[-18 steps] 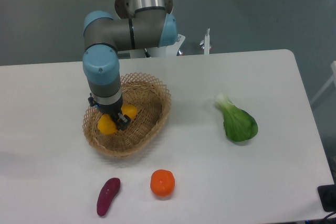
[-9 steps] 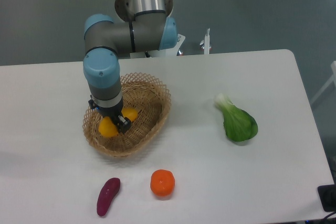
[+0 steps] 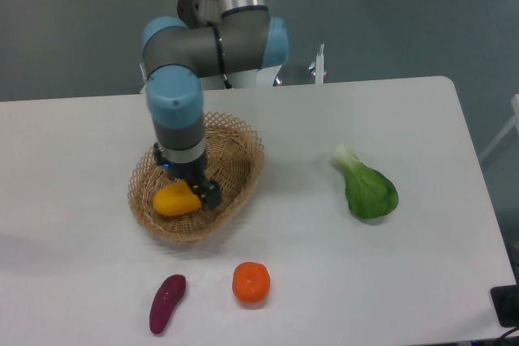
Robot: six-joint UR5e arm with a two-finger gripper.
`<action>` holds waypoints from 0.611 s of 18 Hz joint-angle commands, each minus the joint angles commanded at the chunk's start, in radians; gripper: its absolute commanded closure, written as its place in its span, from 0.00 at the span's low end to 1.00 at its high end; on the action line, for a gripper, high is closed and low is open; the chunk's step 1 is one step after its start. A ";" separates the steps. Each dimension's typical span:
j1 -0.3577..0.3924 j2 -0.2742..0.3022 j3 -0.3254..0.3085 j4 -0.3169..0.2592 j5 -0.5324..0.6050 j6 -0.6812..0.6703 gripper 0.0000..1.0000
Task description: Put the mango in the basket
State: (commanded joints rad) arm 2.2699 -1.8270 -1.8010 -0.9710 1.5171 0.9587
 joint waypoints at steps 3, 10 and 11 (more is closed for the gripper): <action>0.087 0.003 0.026 -0.011 -0.002 0.037 0.00; 0.265 -0.020 0.043 -0.012 -0.002 0.282 0.00; 0.287 -0.023 0.043 -0.014 0.000 0.326 0.00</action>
State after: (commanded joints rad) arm 2.5569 -1.8499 -1.7579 -0.9848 1.5171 1.2850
